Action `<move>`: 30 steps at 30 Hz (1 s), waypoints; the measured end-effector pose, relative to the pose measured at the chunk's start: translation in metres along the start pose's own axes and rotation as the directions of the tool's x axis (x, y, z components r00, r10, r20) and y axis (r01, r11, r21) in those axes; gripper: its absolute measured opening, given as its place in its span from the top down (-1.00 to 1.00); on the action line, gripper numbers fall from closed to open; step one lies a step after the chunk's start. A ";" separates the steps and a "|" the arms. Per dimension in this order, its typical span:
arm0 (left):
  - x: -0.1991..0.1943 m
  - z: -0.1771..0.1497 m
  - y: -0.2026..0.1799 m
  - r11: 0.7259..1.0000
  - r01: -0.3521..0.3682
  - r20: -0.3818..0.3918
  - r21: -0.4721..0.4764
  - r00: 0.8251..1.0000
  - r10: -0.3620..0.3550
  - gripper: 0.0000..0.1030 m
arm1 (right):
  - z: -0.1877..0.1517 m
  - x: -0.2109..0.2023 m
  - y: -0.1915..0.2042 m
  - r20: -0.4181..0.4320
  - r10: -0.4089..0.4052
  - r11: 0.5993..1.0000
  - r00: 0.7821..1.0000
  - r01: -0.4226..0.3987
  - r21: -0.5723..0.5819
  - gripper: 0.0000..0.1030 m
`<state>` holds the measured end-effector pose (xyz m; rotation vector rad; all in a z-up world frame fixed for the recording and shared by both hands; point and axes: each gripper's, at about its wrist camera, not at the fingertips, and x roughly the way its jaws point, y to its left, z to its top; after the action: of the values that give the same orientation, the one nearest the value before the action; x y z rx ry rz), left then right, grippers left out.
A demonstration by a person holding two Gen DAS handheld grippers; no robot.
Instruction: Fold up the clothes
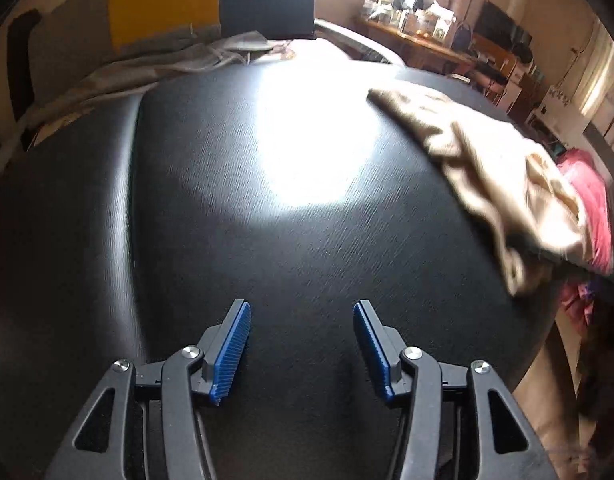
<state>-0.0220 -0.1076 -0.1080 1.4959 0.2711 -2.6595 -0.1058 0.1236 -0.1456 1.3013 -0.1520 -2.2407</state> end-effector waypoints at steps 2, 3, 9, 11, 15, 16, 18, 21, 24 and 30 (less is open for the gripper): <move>-0.003 0.016 -0.015 1.000 -0.004 0.026 0.022 1.000 0.003 -0.05 | -0.018 -0.011 0.001 -0.003 0.041 0.999 0.999 -0.041 -0.001 0.60; -0.004 0.025 -0.024 0.999 0.002 0.036 0.040 0.999 -0.003 -0.05 | -0.025 -0.016 0.001 -0.009 0.045 0.999 0.999 -0.045 -0.003 0.60; 0.015 0.085 -0.087 0.987 0.052 0.060 0.152 0.996 -0.062 -0.05 | -0.037 -0.045 -0.021 -0.029 0.112 0.993 0.993 -0.111 0.046 -0.07; 0.023 0.103 -0.109 0.981 0.063 0.058 0.186 0.996 -0.074 -0.05 | -0.036 -0.059 -0.034 0.001 0.150 0.984 0.989 -0.149 0.094 -0.13; 0.042 0.128 -0.146 0.970 0.062 0.071 0.236 0.994 -0.080 -0.06 | -0.028 -0.087 -0.066 0.107 0.113 0.978 0.988 -0.130 0.164 -0.31; 0.047 0.130 -0.153 0.969 0.051 0.075 0.242 0.995 -0.071 -0.06 | -0.025 -0.090 -0.075 0.124 0.092 0.977 0.988 -0.114 0.183 -0.38; 0.059 0.146 -0.161 0.967 0.075 0.054 0.245 0.994 -0.091 -0.06 | -0.022 -0.092 -0.091 0.146 0.041 0.974 0.988 -0.072 0.217 -0.41; 0.075 0.170 -0.164 0.960 0.068 0.039 0.271 0.996 -0.082 -0.06 | -0.021 -0.083 -0.110 0.132 0.036 0.965 0.991 -0.069 0.253 -0.41; 0.092 0.196 -0.165 0.938 0.084 0.012 0.336 0.996 -0.093 -0.05 | -0.024 -0.056 -0.107 0.105 0.033 0.967 0.994 -0.058 0.250 -0.45; 0.129 0.215 -0.181 0.844 0.208 -0.127 0.494 0.978 -0.166 -0.05 | -0.024 -0.046 -0.113 0.137 0.104 0.955 0.985 -0.137 0.262 -0.73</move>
<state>-0.2976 0.0315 -0.0885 1.7934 -0.3306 -2.9874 -0.1124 0.2469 -0.1624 1.2516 -0.5865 -2.2510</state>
